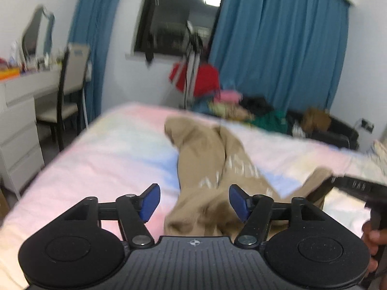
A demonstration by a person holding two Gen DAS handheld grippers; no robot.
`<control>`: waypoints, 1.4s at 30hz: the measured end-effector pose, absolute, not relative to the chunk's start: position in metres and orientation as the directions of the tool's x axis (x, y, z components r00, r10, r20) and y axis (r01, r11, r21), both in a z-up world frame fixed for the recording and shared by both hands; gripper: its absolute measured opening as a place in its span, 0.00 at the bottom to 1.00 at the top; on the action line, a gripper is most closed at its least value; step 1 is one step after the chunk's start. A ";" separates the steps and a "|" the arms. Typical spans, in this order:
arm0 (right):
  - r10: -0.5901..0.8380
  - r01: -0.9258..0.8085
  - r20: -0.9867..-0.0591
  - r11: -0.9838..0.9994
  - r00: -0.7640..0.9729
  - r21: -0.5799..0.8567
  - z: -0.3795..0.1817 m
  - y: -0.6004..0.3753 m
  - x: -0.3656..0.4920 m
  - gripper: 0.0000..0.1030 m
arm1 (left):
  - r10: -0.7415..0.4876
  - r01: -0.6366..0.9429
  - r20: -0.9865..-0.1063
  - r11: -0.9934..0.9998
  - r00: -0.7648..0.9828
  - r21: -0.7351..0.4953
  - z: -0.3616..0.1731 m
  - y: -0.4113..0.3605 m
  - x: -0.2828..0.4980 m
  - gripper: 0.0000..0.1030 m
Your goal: Fold clothes
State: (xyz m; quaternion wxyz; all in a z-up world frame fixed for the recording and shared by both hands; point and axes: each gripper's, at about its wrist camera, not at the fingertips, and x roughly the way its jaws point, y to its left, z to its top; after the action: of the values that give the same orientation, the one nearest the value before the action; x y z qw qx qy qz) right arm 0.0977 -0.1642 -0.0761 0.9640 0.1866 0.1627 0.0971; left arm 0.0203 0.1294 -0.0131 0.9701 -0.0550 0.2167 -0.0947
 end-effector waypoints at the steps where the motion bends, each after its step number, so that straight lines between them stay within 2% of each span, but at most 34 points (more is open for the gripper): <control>1: 0.257 -0.134 -0.273 0.907 0.927 0.399 -0.076 -0.164 0.098 0.10 | -0.226 0.188 -0.397 0.973 0.889 -0.135 -0.012 0.123 0.018 0.67; 4: 0.271 -0.137 -0.272 0.894 0.923 0.426 -0.077 -0.167 0.099 0.10 | -0.279 0.267 -0.366 0.960 0.888 -0.084 -0.010 0.102 0.014 0.70; 6: 0.274 -0.130 -0.272 0.883 0.922 0.452 -0.077 -0.171 0.099 0.10 | -0.281 0.309 -0.371 0.951 0.885 0.015 -0.017 0.078 0.011 0.72; 10: 0.266 -0.105 -0.273 0.867 0.925 0.488 -0.077 -0.177 0.096 0.10 | -0.174 0.266 -0.307 0.920 0.936 0.288 -0.036 0.036 0.002 0.76; 13: 0.255 -0.094 -0.267 0.862 0.929 0.498 -0.078 -0.176 0.089 0.10 | -0.099 0.217 -0.290 0.886 0.952 0.409 -0.054 0.010 0.005 0.77; 19: 0.217 -0.094 -0.218 0.880 0.952 0.466 -0.073 -0.169 0.077 0.10 | 0.086 0.054 -0.285 0.892 0.955 0.449 -0.072 0.004 0.026 0.78; 21: 0.179 -0.068 -0.203 0.886 0.963 0.458 -0.073 -0.171 0.076 0.10 | 0.122 0.005 -0.273 0.907 0.954 0.422 -0.067 0.011 0.027 0.79; 23: 0.141 -0.038 -0.195 0.889 0.971 0.456 -0.073 -0.175 0.076 0.10 | 0.102 -0.016 -0.244 0.943 0.964 0.333 -0.053 0.023 0.017 0.79; 26: 0.100 -0.009 -0.193 0.906 0.976 0.423 -0.077 -0.176 0.078 0.10 | 0.029 -0.007 -0.092 0.974 0.995 0.226 -0.024 0.038 -0.017 0.91; 28: 0.085 -0.005 -0.187 0.920 0.979 0.392 -0.078 -0.174 0.078 0.10 | 0.002 0.003 -0.026 0.980 1.000 0.199 -0.011 0.040 -0.035 0.94; 29: 0.080 -0.006 -0.184 0.927 0.980 0.375 -0.079 -0.172 0.078 0.10 | -0.015 0.020 -0.024 0.981 1.000 0.193 -0.008 0.040 -0.039 0.94; 32: 0.052 0.012 -0.179 0.940 0.982 0.340 -0.078 -0.168 0.076 0.10 | -0.027 0.046 -0.104 0.983 0.994 0.178 -0.009 0.037 -0.039 0.94; 38: -0.029 0.074 -0.145 0.947 0.989 0.314 -0.074 -0.176 0.071 0.11 | 0.029 0.080 -0.457 0.973 0.889 0.218 -0.041 0.034 -0.002 0.92; 40: -0.060 0.102 -0.154 0.952 0.986 0.289 -0.074 -0.176 0.073 0.11 | 0.021 0.116 -0.520 0.966 0.854 0.230 -0.052 0.037 0.005 0.92; 42: -0.077 0.124 -0.191 0.961 0.979 0.247 -0.077 -0.174 0.080 0.11 | 0.018 0.129 -0.531 0.963 0.847 0.238 -0.054 0.037 0.008 0.89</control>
State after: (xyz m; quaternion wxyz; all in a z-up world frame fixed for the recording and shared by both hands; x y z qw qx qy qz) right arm 0.0802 -0.1745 -0.0773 0.9861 0.1298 0.0901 -0.0508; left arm 0.0075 0.0367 -0.0543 0.9517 0.1333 0.2749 -0.0291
